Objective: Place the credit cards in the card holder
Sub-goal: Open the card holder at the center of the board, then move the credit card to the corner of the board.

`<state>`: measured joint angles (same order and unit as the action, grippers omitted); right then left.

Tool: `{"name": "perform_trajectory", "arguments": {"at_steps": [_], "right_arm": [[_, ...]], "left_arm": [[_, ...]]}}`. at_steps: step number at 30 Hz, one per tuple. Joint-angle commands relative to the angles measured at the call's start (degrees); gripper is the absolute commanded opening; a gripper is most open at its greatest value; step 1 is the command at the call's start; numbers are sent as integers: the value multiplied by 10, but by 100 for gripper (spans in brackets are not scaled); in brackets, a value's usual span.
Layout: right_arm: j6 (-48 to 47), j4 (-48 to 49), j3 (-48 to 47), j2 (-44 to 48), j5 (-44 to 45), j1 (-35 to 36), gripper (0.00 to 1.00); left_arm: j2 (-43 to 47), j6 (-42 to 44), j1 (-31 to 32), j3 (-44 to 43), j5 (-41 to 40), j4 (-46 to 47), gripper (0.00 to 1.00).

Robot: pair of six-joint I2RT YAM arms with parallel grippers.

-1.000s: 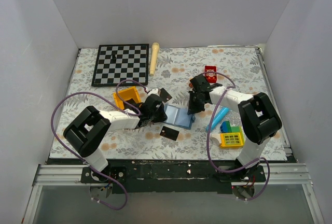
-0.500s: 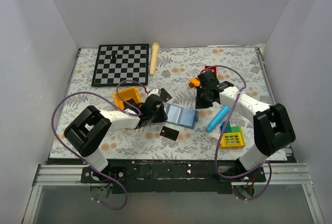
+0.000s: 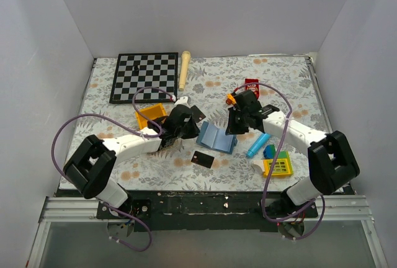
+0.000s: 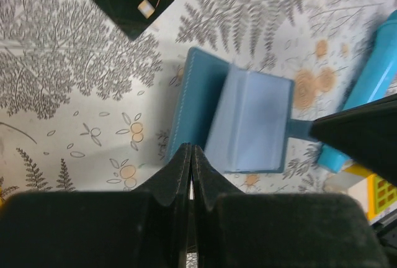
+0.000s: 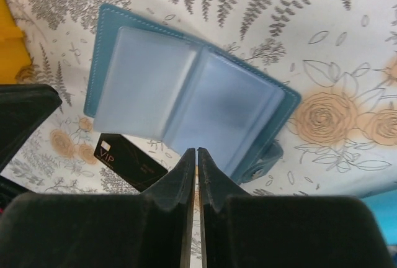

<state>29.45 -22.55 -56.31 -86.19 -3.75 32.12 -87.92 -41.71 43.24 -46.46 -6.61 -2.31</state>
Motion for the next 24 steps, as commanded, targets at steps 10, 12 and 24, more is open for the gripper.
{"name": "perform_trajectory", "arguments": {"at_steps": [10,12,24], "right_arm": [[42,63,10,-60,-29,13,11],[46,72,17,-60,-28,12,11],[51,142,81,-28,-27,13,10]], "left_arm": [[54,39,7,-90,34,-11,0],[35,43,21,-99,42,-7,0],[-39,30,78,-100,47,20,0]]}}
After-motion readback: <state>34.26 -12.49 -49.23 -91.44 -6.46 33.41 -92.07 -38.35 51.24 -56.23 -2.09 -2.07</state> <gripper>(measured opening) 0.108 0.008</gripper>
